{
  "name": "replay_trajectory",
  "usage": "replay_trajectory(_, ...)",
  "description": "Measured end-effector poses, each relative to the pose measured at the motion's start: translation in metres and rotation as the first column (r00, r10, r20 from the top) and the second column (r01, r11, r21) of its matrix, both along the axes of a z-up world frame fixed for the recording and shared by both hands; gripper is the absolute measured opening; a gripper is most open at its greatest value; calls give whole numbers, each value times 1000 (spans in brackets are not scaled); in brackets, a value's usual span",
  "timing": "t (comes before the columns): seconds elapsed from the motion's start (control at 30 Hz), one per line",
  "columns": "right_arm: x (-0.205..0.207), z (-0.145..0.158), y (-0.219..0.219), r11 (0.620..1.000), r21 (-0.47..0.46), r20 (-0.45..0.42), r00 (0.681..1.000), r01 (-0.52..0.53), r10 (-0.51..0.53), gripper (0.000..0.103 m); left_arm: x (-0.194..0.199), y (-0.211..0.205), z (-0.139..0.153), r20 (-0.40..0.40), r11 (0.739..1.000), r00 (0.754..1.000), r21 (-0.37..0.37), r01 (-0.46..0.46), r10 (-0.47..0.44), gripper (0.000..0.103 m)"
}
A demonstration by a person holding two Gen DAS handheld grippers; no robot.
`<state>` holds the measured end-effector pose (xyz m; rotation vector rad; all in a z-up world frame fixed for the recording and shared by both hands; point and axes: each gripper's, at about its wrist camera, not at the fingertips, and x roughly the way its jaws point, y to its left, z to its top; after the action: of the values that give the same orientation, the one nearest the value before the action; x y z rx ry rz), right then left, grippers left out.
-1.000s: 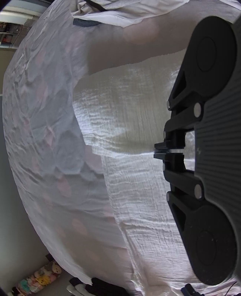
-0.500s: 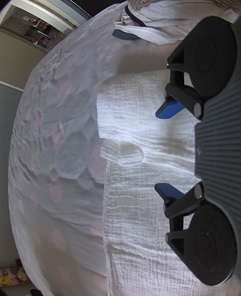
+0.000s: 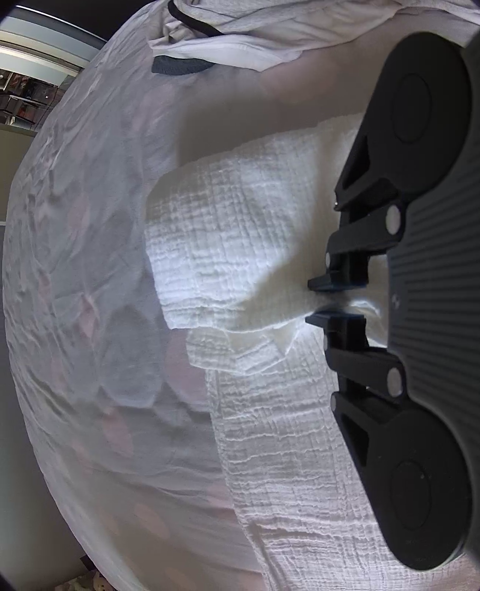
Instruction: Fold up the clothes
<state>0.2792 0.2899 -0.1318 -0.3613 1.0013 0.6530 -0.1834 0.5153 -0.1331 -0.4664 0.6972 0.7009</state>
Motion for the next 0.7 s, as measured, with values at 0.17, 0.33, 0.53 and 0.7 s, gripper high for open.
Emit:
replay_trajectory(0.17, -18, 51, 3, 996, 79, 11, 999, -46, 45, 11, -15, 3, 16, 12, 999, 1000, 32, -26, 26, 51)
replay_trajectory(0.33, -55, 113, 20, 977, 180, 17, 993, -117, 116, 11, -50, 21, 25, 13, 991, 991, -30, -134, 134, 51)
replay_trajectory(0.53, -120, 172, 64, 933, 280, 18, 973, -227, 231, 11, -106, 48, 31, 80, 949, 953, -151, -279, 293, 50)
replay_trajectory(0.7, -190, 200, 114, 884, 320, 26, 936, -340, 350, 11, -139, 62, 35, 140, 920, 920, -207, -334, 366, 46)
